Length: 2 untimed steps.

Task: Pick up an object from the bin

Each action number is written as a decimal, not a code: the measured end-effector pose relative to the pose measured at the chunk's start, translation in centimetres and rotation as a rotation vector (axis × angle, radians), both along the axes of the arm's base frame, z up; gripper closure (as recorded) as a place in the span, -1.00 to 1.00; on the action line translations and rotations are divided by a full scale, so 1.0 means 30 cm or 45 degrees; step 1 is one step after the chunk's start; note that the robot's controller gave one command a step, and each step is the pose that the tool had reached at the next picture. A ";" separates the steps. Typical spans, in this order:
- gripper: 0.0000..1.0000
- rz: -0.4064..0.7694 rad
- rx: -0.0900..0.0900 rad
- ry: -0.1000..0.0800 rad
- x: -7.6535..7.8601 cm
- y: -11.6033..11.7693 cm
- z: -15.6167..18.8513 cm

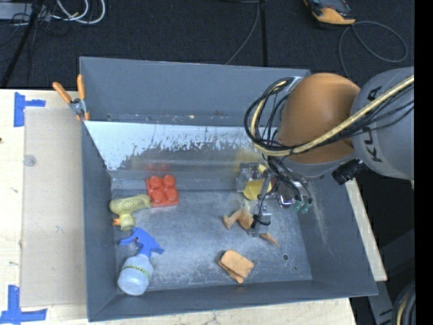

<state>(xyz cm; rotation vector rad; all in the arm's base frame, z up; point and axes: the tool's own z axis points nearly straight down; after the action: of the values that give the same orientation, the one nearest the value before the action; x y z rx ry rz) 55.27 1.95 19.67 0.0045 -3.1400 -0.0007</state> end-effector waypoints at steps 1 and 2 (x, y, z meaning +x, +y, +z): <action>-1.00 0.000 0.000 0.000 0.000 0.000 0.000; -1.00 0.097 0.000 -0.009 0.008 -0.010 -0.056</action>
Offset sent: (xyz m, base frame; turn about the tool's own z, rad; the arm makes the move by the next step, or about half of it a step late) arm 0.0027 -0.0179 -0.0660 -0.2400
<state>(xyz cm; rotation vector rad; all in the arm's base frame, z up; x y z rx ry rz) 55.51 1.63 17.99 0.1245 -3.1447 -0.0009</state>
